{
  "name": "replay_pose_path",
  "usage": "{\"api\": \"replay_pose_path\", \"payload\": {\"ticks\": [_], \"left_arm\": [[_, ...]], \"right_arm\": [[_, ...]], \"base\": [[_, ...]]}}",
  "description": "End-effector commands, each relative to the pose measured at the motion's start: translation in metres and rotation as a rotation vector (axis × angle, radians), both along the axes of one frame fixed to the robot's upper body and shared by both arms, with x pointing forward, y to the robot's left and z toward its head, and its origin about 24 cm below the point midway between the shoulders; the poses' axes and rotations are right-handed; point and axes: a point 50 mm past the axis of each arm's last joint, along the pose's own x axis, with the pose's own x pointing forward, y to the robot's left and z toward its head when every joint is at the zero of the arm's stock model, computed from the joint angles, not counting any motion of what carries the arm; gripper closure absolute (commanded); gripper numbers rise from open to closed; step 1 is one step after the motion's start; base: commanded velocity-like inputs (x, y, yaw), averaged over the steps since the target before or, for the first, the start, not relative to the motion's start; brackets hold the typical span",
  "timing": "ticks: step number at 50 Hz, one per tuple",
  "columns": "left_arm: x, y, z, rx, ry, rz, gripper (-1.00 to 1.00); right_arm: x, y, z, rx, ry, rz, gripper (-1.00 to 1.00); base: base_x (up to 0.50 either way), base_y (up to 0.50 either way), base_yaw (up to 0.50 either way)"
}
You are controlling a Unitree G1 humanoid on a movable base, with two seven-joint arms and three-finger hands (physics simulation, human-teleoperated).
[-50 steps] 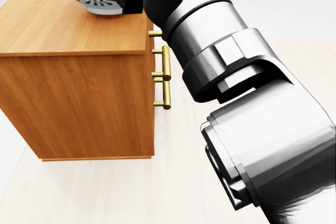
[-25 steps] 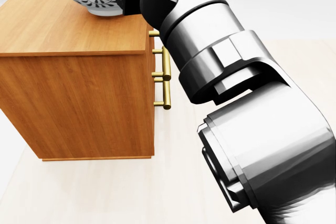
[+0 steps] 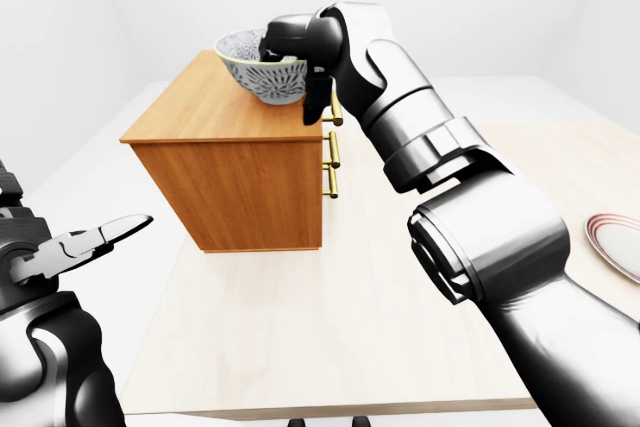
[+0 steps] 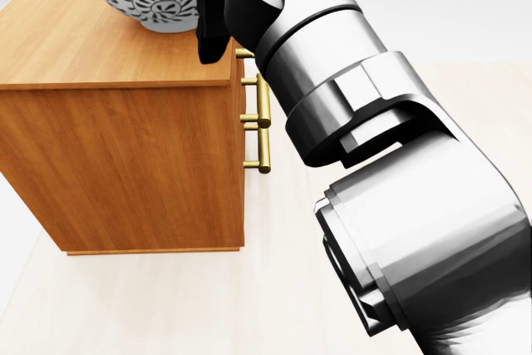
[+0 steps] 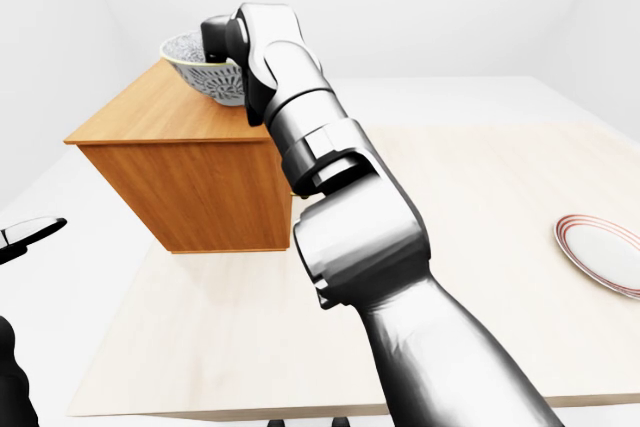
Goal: Put the bowl on top of the cabinet.
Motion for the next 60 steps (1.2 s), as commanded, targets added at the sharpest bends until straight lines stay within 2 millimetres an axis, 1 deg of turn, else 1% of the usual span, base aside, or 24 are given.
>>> {"api": "replay_pose_path", "payload": {"ticks": [1, 3, 9, 12, 16, 17, 18, 21, 33, 37, 39, 41, 43, 45, 47, 48, 49, 53, 56, 60], "left_arm": [[0.000, 0.000, 0.000, 0.000, 0.001, 0.000, -1.00], [0.000, 0.000, 0.000, 0.000, -0.002, 0.000, -1.00], [0.000, 0.000, 0.000, 0.000, -0.001, 0.000, -1.00], [0.000, 0.000, 0.001, 0.000, -0.004, -0.001, -1.00], [0.000, 0.000, 0.000, 0.000, -0.002, -0.001, -1.00], [0.000, 0.000, 0.000, 0.000, -0.002, -0.001, -1.00], [0.000, 0.000, 0.000, 0.000, -0.001, -0.001, -1.00], [0.000, 0.000, 0.000, -0.001, 0.001, -0.001, -1.00], [-0.001, 0.000, 0.000, 0.001, 0.000, -0.001, -1.00], [-0.001, 0.000, 0.000, 0.001, -0.003, 0.000, -1.00], [-0.001, 0.000, 0.000, 0.001, -0.003, 0.000, -1.00], [-0.001, 0.000, 0.000, 0.001, -0.001, 0.000, -1.00], [-0.001, 0.000, 0.000, 0.000, 0.000, 0.000, -1.00], [-0.001, 0.000, 0.000, 0.001, -0.002, 0.001, -1.00], [-0.001, 0.000, -0.001, 0.000, 0.003, 0.001, -1.00], [-0.001, 0.000, -0.001, 0.000, 0.003, 0.001, -1.00], [-0.001, 0.000, -0.001, 0.001, 0.004, 0.000, -1.00], [-0.001, 0.000, -0.001, 0.000, 0.002, 0.001, -1.00], [-0.001, 0.000, -0.001, 0.000, 0.003, 0.001, -1.00], [-0.001, 0.000, 0.000, 0.000, 0.001, 0.001, -1.00]], "right_arm": [[0.002, -0.001, -0.006, -0.007, 0.018, -0.003, -0.36], [0.001, -0.001, -0.005, -0.008, 0.016, -0.003, -0.48], [0.000, 0.000, -0.001, -0.003, 0.008, 0.001, -0.54], [0.000, 0.000, 0.001, 0.002, -0.001, 0.000, -0.75], [-0.001, 0.000, 0.007, 0.019, -0.025, 0.001, -0.77], [-0.001, -0.001, 0.007, 0.021, -0.033, -0.004, -0.81], [-0.001, -0.001, 0.010, 0.028, -0.047, -0.005, -0.99], [-0.001, -0.002, 0.015, 0.048, -0.079, -0.009, -1.00], [-0.010, -0.002, 0.054, 0.175, -0.346, -0.016, -1.00], [-0.013, -0.001, 0.063, 0.206, -0.432, -0.002, -1.00], [-0.016, -0.002, 0.071, 0.227, -0.512, 0.006, -1.00], [-0.021, -0.004, 0.084, 0.275, -0.602, 0.013, -1.00], [-0.024, -0.004, 0.090, 0.325, -0.652, 0.023, -1.00], [-0.030, -0.003, 0.098, 0.369, -0.739, 0.059, -1.00], [-0.040, -0.004, 0.113, 0.435, -0.867, 0.095, -1.00], [-0.043, -0.004, 0.117, 0.453, -0.886, 0.102, -1.00], [-0.048, -0.006, 0.125, 0.478, -0.948, 0.101, -1.00], [-0.057, -0.008, 0.138, 0.542, -0.982, 0.109, -1.00], [-0.059, -0.009, 0.142, 0.547, -1.006, 0.109, -1.00], [-0.061, -0.012, 0.146, 0.593, -0.994, 0.108, -1.00]], "base": [[0.00, 0.00, 0.00], [0.00, 0.00, 0.00], [0.00, 0.00, 0.00], [0.00, 0.00, 0.00], [0.00, 0.00, 0.00], [0.00, 0.00, 0.00], [0.00, 0.00, 0.00], [0.00, 0.00, 0.00], [0.00, 0.00, 0.00], [0.00, 0.00, 0.00], [0.00, 0.00, 0.00], [0.00, 0.00, 0.00], [0.00, 0.00, 0.00], [0.00, 0.00, 0.00], [0.00, 0.00, 0.00], [0.00, 0.00, 0.00], [0.00, 0.00, 0.00], [0.00, 0.00, 0.00], [0.00, 0.00, 0.00], [0.00, 0.00, 0.00]]}}
